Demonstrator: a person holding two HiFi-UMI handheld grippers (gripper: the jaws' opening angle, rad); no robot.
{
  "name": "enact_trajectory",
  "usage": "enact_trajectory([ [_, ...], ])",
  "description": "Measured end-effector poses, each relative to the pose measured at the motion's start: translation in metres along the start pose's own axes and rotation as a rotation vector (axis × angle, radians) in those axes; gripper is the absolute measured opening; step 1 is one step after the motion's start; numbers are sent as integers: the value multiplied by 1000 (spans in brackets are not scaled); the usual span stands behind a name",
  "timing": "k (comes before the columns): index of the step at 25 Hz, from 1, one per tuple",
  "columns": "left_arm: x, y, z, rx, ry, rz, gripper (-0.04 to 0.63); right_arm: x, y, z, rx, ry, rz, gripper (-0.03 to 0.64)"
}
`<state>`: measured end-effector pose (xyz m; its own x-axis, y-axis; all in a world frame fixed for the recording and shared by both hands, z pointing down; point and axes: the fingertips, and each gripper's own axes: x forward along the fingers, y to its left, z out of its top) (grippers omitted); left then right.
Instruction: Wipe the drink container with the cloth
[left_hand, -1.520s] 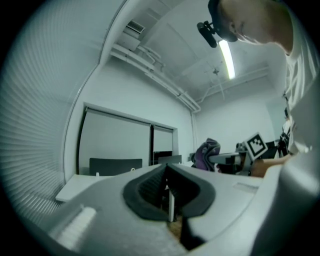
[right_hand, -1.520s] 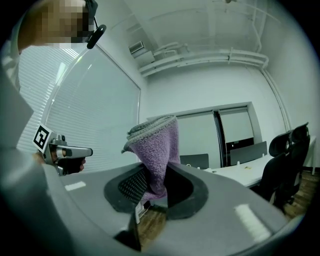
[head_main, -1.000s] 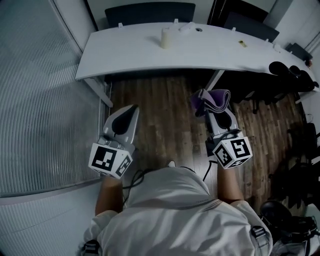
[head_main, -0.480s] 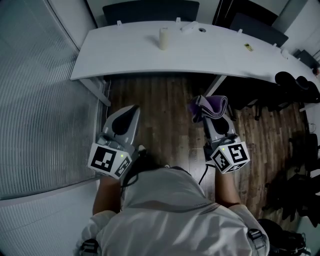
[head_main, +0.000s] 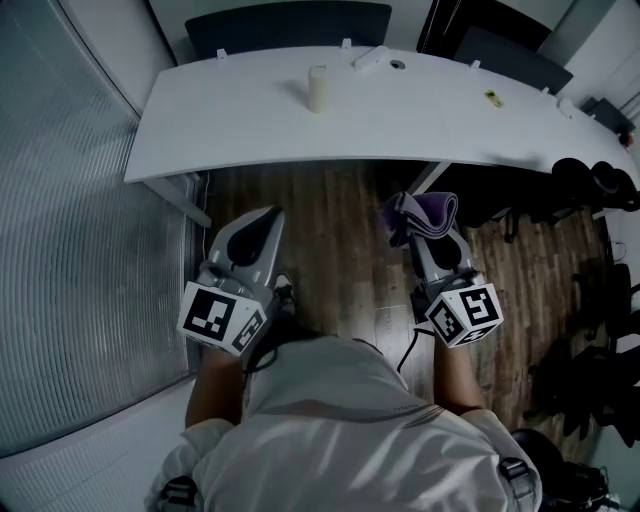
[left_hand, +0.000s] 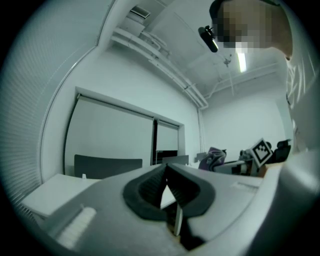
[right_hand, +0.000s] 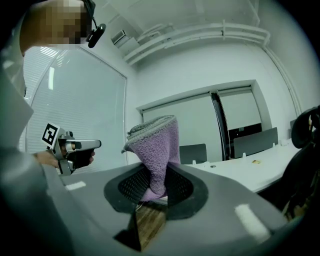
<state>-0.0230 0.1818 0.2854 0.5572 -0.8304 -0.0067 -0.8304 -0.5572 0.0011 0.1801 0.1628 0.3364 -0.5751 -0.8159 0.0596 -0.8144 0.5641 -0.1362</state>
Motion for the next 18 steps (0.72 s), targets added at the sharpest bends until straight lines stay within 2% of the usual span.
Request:
enact_trajectory([
  [5, 40, 45, -5, -18, 16, -43, 5, 59, -15, 8, 4, 22, -36, 91],
  [18, 126, 211, -10, -37, 26, -142, 5, 232, -19, 21, -40, 62, -118, 90],
])
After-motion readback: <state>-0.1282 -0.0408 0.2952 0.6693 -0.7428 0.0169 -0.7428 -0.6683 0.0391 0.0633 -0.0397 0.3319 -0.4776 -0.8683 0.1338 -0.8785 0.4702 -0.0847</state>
